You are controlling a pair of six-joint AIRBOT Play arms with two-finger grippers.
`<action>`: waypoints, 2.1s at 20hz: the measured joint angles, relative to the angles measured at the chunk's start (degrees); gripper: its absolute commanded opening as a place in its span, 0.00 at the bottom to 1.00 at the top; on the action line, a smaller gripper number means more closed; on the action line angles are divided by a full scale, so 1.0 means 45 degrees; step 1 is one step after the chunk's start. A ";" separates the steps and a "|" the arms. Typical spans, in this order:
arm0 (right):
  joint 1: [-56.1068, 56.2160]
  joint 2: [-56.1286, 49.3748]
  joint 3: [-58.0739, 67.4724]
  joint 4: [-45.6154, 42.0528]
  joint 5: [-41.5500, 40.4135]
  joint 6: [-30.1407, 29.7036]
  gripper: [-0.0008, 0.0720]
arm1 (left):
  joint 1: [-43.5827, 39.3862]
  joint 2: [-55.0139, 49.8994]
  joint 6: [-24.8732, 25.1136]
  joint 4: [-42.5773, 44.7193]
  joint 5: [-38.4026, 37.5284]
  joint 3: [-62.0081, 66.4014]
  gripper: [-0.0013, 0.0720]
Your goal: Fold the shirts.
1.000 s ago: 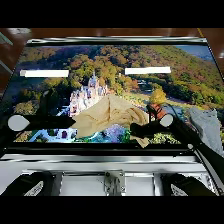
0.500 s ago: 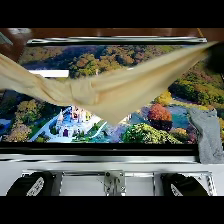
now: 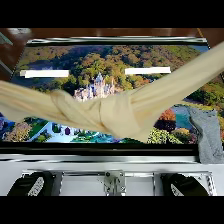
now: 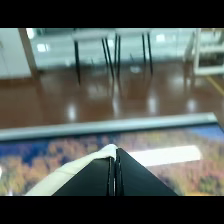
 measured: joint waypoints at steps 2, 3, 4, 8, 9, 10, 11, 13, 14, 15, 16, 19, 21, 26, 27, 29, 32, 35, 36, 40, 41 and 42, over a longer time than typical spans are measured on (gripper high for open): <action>-0.0005 -0.1103 0.0058 -0.0049 0.1243 -0.0296 0.09 | 0.0015 0.0121 0.0000 0.0010 -0.0539 -0.1807 0.07; -0.0005 -0.1705 0.0058 0.0039 0.1875 -0.0442 0.09 | 0.0019 0.0228 0.0000 -0.0102 -0.0729 -0.2885 0.07; -0.0005 -0.2399 0.0029 0.0311 0.2487 -0.0627 0.09 | 0.0029 0.0277 0.0000 -0.0379 -0.0840 -0.3949 0.07; 0.0000 -0.5367 -0.0209 0.2191 0.3385 -0.1098 0.09 | -0.0199 0.0427 -0.0005 -0.2526 -0.0316 -0.8330 0.07; 0.0000 -0.6120 -0.0253 0.2603 0.3322 -0.1137 0.09 | -0.0355 0.0461 -0.0005 -0.3157 0.0126 -0.9345 0.07; 0.0000 -0.6926 -0.0282 0.2992 0.3138 -0.1180 0.09 | -0.0534 0.0447 -0.0005 -0.3701 0.0670 -1.0219 0.07; 0.0000 -0.7655 -0.0301 0.3308 0.2943 -0.1175 0.09 | -0.0743 0.0457 -0.0005 -0.4221 0.1229 -1.1050 0.07; -0.0005 -0.9136 -0.0325 0.3993 0.2754 -0.0937 0.09 | -0.1205 0.0447 -0.0015 -0.4925 0.2380 -1.2366 0.07; -0.0005 -0.9738 -0.0335 0.4337 0.2744 -0.0792 0.13 | -0.1428 0.0442 -0.0010 -0.5139 0.2890 -1.2837 0.07; -0.0005 -1.0297 -0.0340 0.4702 0.2686 -0.0627 0.35 | -0.1617 0.0447 -0.0010 -0.5328 0.3366 -1.3236 0.07; -0.0005 -1.0749 -0.0345 0.5017 0.2686 -0.0495 0.77 | -0.1749 0.0442 -0.0010 -0.5459 0.3779 -1.3503 0.07; -0.0209 -1.1332 -0.0291 0.5421 0.2681 -0.0568 0.94 | -0.1991 0.0447 -0.0010 -0.5707 0.4653 -1.3964 0.07; -0.0777 -1.1191 -0.0243 0.5255 0.3143 -0.1098 0.88 | -0.2064 0.0447 -0.0010 -0.5780 0.4949 -1.4105 0.07; -0.3959 -1.0030 -0.1724 0.6091 0.5688 -0.2336 0.89 | -0.2123 0.0447 -0.0005 -0.5867 0.5231 -1.4222 0.07; -0.4541 -0.9646 -0.2730 0.6921 0.5872 -0.2472 0.89 | -0.2142 0.0447 -0.0010 -0.5867 0.5246 -1.4231 0.07; -0.5459 -0.8680 -0.5367 0.8437 0.5668 -0.2837 0.89 | -0.2142 0.0447 -0.0010 -0.5872 0.5275 -1.4236 0.07; -0.6003 -0.7451 -0.9418 0.9952 0.4027 -0.3177 0.89 | -0.2142 0.0447 -0.0005 -0.5877 0.5294 -1.4241 0.07; -0.5969 -0.6883 -1.2395 1.1098 0.1885 -0.3293 0.89 | -0.2142 0.0447 -0.0010 -0.5882 0.5309 -1.4241 0.07; -0.5877 -0.6810 -1.2988 1.1404 0.1263 -0.3283 0.89 | -0.2142 0.0447 -0.0010 -0.5882 0.5309 -1.4241 0.07; -0.4993 -0.6917 -1.4460 1.2818 -0.0962 -0.3201 0.89 | -0.2142 0.0447 -0.0005 -0.5887 0.5319 -1.4241 0.07; -0.4726 -0.7033 -1.4610 1.3017 -0.1326 -0.3186 0.89 | -0.2142 0.0447 -0.0010 -0.5887 0.5319 -1.4241 0.07; -0.4449 -0.7179 -1.4717 1.3294 -0.1617 -0.3133 0.89 | -0.2142 0.0447 -0.0005 -0.5892 0.5323 -1.4241 0.07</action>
